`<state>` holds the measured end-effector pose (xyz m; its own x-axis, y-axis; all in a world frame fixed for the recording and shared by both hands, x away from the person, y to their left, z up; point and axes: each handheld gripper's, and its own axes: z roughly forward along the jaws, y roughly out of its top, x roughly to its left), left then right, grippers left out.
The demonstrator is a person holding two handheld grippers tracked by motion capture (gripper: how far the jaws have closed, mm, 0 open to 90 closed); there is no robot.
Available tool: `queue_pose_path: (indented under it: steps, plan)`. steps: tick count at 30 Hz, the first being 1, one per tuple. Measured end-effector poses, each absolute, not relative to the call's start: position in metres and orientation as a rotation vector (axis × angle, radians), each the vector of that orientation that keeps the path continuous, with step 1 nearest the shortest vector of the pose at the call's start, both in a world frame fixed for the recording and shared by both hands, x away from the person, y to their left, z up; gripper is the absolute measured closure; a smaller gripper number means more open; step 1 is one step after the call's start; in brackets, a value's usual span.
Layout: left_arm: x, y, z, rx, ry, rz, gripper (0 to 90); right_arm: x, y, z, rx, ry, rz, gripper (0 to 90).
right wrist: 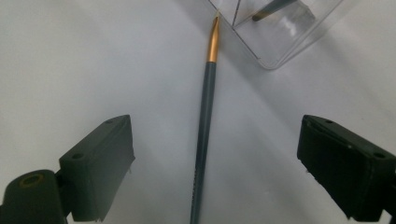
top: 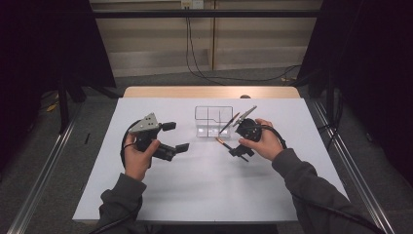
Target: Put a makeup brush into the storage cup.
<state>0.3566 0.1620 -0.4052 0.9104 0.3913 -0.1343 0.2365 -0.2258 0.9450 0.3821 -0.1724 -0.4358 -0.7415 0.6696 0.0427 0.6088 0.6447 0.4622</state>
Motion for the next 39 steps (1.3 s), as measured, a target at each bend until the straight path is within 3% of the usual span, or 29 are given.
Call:
queue_pose_path:
  steps: [39]
  plan:
    - [0.356, 0.171, -0.403, 1.811, 0.486, 0.172, 2.1, 0.408, -0.145, -0.443, 1.03, 2.794, 0.562, 21.3]
